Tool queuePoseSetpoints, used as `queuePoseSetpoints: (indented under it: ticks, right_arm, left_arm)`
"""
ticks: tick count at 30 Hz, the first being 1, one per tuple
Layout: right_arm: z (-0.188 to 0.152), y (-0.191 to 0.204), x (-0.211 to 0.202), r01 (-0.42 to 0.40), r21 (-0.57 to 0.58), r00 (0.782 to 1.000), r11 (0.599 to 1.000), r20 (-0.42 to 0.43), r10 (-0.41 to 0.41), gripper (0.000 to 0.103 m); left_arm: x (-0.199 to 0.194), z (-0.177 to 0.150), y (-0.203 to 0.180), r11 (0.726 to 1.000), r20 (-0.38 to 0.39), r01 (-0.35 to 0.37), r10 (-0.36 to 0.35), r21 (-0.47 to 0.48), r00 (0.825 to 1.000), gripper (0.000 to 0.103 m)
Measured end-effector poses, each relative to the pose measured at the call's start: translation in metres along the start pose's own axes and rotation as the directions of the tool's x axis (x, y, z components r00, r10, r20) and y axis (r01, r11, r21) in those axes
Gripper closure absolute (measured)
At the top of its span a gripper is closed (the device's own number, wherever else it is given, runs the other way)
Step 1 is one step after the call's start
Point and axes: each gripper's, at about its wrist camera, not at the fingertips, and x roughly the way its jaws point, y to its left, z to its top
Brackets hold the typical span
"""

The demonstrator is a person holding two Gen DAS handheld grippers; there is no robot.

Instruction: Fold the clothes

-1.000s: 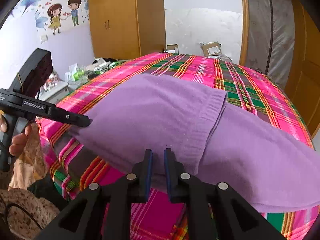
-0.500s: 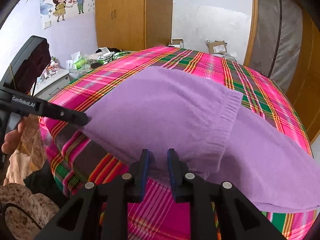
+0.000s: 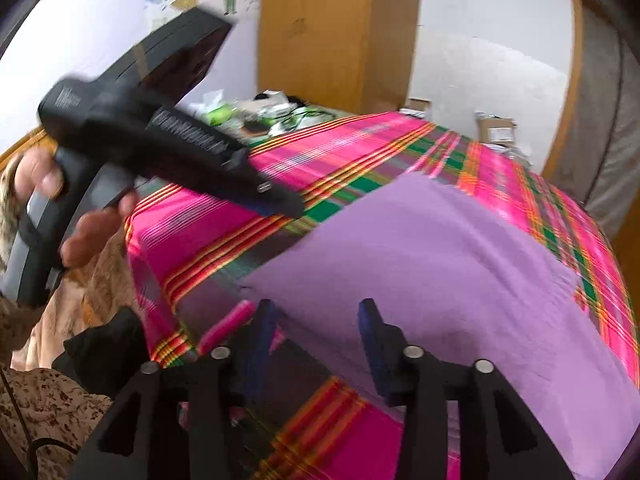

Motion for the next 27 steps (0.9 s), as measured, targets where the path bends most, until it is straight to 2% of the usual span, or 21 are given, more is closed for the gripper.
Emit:
queuePoseSetpoints:
  ticks: [4, 8, 10, 15, 21, 23, 27]
  right_arm:
    - [0.004, 0.01, 0.012, -0.012, -0.014, 1.0, 1.0, -0.012, 0.012, 0.056]
    - [0.007, 0.02, 0.021, -0.013, -0.031, 1.0, 0.999, -0.018, 0.012, 0.054]
    - [0.007, 0.025, 0.025, -0.012, -0.043, 1.0, 0.999, -0.018, 0.011, 0.047]
    - [0.007, 0.028, 0.029, 0.04, -0.047, 0.999, 0.998, -0.024, -0.041, 0.048]
    - [0.005, 0.021, 0.024, 0.058, 0.02, 0.998, 0.998, -0.007, -0.058, 0.066]
    - [0.004, 0.021, 0.022, 0.077, 0.029, 0.997, 0.997, 0.003, -0.077, 0.084]
    - [0.002, 0.022, 0.013, 0.081, 0.038, 0.996, 0.996, 0.033, -0.083, 0.089]
  left_arm:
    - [0.006, 0.007, 0.001, 0.999, -0.013, -0.044, 0.044, 0.024, 0.999, 0.067]
    - [0.013, 0.013, -0.003, 0.999, -0.028, -0.042, 0.043, 0.033, 0.999, 0.067]
    - [0.016, 0.017, -0.005, 0.998, -0.03, -0.056, 0.057, 0.039, 0.998, 0.067]
    - [0.021, 0.02, -0.01, 0.996, -0.037, -0.07, 0.072, 0.049, 0.997, 0.067]
    - [0.029, 0.022, -0.011, 0.997, -0.058, -0.064, 0.067, 0.044, 0.996, 0.067]
    - [0.031, 0.023, -0.011, 0.997, -0.063, -0.061, 0.063, 0.04, 0.996, 0.067]
    - [0.034, 0.025, -0.012, 0.997, -0.087, -0.064, 0.067, 0.041, 0.994, 0.065]
